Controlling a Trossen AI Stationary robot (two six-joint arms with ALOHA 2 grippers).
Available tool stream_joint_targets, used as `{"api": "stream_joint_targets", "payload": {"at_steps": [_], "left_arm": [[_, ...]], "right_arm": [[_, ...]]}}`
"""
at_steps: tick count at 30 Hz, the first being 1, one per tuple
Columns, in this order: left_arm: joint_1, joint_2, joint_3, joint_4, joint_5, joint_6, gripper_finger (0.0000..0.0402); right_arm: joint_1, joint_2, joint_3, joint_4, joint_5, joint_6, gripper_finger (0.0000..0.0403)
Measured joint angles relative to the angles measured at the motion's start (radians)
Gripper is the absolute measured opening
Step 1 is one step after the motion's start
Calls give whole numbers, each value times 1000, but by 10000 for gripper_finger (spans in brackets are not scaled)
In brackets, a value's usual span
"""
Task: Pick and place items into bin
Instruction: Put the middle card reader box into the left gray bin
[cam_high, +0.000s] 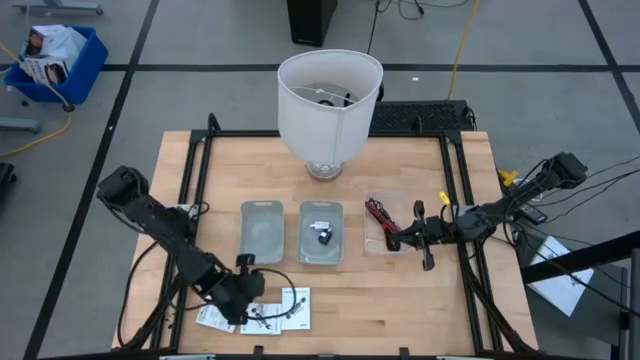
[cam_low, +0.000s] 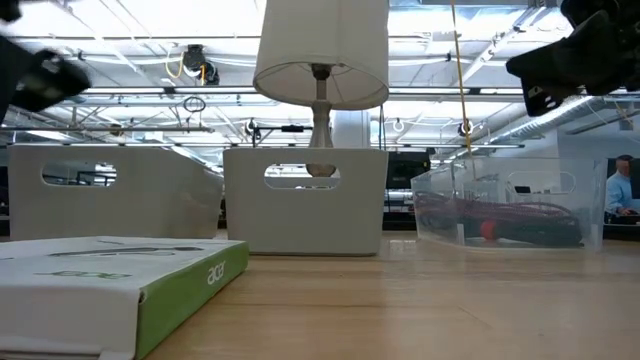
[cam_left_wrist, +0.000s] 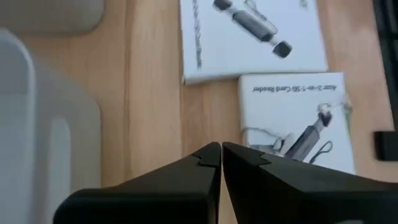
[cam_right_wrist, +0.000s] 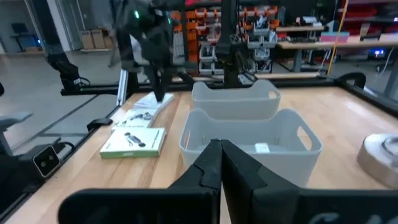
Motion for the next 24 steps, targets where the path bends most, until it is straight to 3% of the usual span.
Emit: {"api": "stream_joint_targets", "payload": {"at_steps": [9, 17, 22, 24], "left_arm": [[-64, 0, -99, 126, -31, -49, 21], [-57, 0, -99, 185, -61, 35, 21], [-43, 0, -99, 217, -57, 24, 21], [-41, 0, -99, 242, -30, 26, 21]], "right_arm": [[-15, -70, 0, -25, -3, -113, 0], [-162, -144, 0, -154, -108, -82, 0], [-201, -156, 0, -93, -231, -151, 0], [-212, -161, 0, -80, -231, -161, 0]]}}
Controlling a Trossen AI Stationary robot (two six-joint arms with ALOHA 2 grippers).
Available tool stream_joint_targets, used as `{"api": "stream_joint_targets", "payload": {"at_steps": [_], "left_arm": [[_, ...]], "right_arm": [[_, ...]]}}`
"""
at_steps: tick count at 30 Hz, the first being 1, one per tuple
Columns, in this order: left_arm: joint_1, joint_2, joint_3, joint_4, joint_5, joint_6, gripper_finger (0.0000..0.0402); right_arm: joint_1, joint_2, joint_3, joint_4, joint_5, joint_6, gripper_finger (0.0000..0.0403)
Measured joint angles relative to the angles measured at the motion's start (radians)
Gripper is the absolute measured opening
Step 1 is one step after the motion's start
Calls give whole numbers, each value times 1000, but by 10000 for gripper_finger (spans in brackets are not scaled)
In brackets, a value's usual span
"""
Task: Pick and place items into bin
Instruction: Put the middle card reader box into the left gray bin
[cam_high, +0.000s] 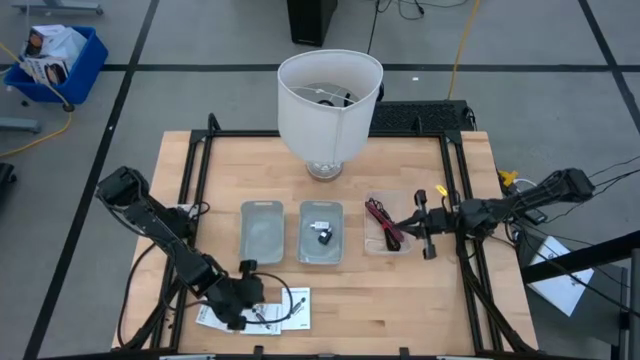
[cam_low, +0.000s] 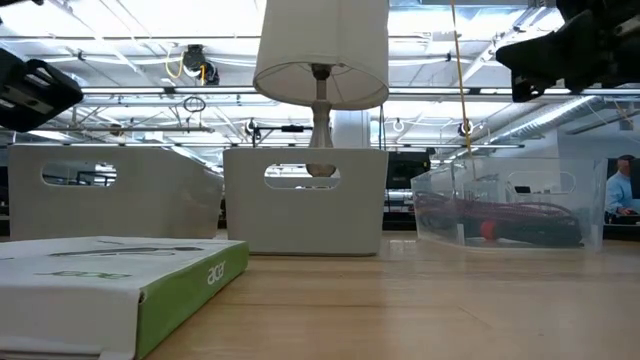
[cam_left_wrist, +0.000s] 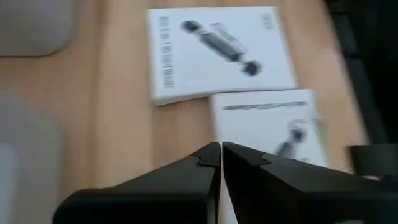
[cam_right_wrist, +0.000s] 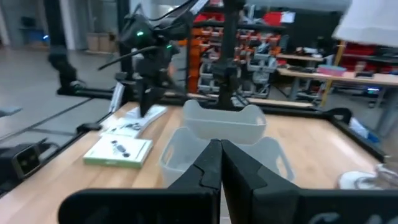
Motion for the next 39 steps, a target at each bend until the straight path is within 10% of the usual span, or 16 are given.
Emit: {"api": "stream_joint_targets", "payload": {"at_steps": [12, 28, 39], "left_arm": [[-18, 29, 0, -29, 56, -63, 35], [-9, 129, 1, 20, 79, -87, 202], [21, 188, 4, 57, 80, -69, 151]], "right_arm": [[-23, 0, 0, 20, 24, 40, 0], [-23, 0, 0, 17, 24, 49, 0], [-23, 0, 0, 17, 24, 47, 0]]}}
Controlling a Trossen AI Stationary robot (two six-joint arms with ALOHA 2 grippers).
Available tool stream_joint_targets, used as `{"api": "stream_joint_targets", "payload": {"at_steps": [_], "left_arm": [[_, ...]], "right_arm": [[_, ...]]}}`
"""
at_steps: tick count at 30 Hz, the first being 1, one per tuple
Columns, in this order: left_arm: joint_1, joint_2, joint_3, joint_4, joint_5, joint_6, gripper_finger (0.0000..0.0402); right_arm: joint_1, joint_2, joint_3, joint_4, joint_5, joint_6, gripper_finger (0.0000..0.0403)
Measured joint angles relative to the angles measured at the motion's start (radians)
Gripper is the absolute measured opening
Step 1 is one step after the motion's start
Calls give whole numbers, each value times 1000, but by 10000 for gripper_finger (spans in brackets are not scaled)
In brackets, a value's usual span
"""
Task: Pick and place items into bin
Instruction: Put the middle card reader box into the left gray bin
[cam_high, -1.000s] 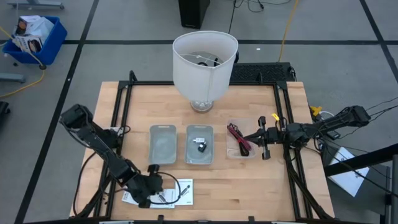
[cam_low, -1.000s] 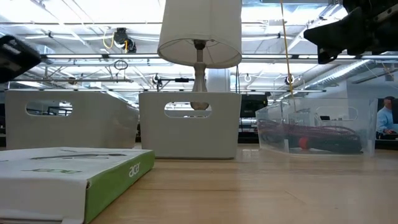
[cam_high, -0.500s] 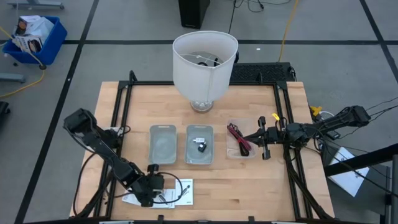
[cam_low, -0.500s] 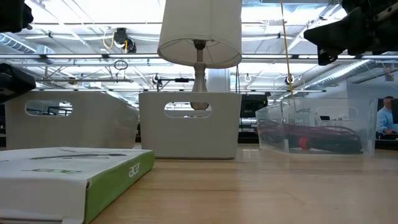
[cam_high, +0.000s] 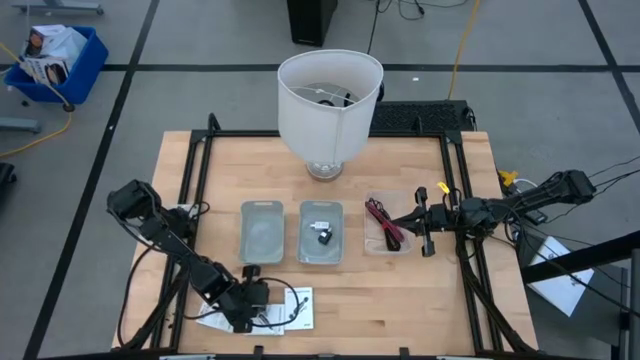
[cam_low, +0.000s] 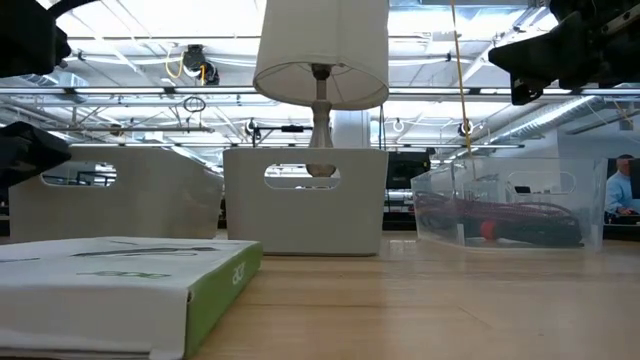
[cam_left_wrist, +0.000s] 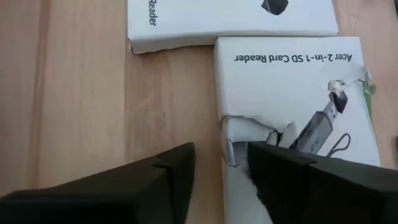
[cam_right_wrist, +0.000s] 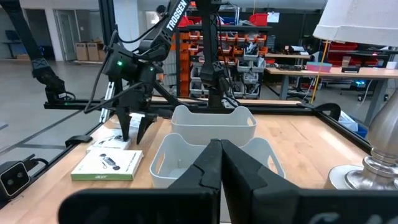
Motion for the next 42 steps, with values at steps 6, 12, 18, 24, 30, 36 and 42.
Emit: {"api": "stream_joint_targets", "payload": {"at_steps": [6, 12, 18, 24, 30, 36, 42], "left_arm": [[1, 2, -2, 32, 12, 95, 42], [3, -18, 7, 36, 46, 150, 16], [3, -101, 112, -145, 43, 205, 8], [14, -151, 355, -551, -66, 402, 5], [62, -151, 568, -932, -268, 748, 5], [200, -151, 610, -1116, -354, 1016, 7], [357, -149, 533, -1120, -361, 1226, 5]], "right_arm": [[0, 0, 0, 0, 0, -3, 0], [0, 0, 0, 1, 0, -4, 0], [0, 0, 0, 3, 0, -4, 0], [0, 0, 0, 4, 0, -4, 0], [0, 0, 0, 4, 0, -3, 0], [0, 0, 0, 4, 0, -1, 0], [0, 0, 0, 3, 0, -2, 0]]}}
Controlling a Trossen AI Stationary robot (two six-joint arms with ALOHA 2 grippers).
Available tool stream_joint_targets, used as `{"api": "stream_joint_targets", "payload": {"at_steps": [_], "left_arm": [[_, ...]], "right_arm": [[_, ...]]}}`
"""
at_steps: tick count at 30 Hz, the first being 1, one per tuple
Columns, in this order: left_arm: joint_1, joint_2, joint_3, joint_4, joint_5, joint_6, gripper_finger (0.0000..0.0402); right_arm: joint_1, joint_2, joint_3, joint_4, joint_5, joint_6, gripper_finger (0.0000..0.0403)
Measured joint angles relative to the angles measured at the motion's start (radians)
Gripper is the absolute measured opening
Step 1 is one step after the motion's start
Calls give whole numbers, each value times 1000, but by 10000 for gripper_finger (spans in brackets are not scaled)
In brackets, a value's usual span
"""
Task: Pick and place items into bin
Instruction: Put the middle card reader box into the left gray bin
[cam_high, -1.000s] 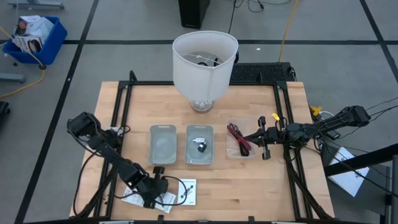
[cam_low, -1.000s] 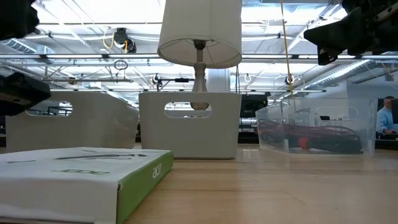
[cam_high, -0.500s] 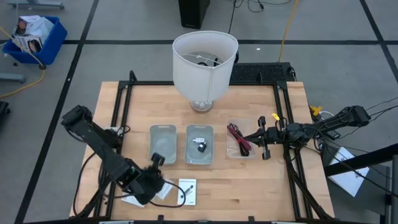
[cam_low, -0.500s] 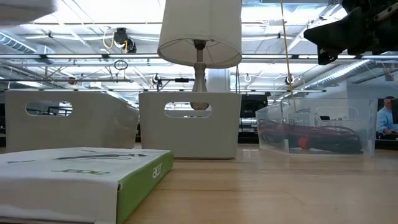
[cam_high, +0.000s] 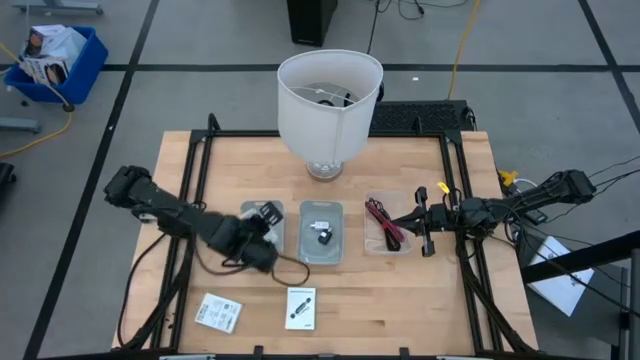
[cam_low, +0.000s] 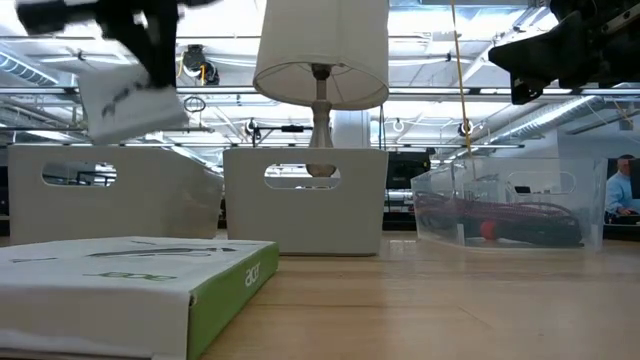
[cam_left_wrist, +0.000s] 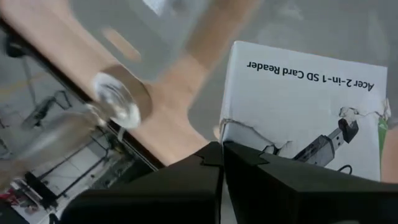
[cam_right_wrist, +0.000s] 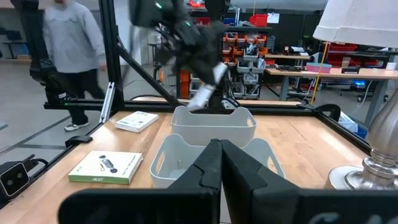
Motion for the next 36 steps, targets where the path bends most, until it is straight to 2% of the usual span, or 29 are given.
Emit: {"api": "stream_joint_targets", "payload": {"at_steps": [9, 14, 19, 31, 36], "left_arm": [[118, 0, -168, 141, 39, 207, 6], [141, 0, -238, 258, 94, 285, 5], [142, 0, -290, 298, 118, 369, 4], [128, 0, -317, 413, 137, 559, 6], [125, 0, -317, 442, 199, 601, 5]], "right_arm": [[0, 0, 0, -8, 0, -2, 0], [0, 0, 0, -8, 0, -4, 0], [0, 0, 0, -7, 0, -12, 0], [-2, 0, 0, -7, 0, -32, 0], [-2, 0, 0, -7, 0, -32, 0]]}}
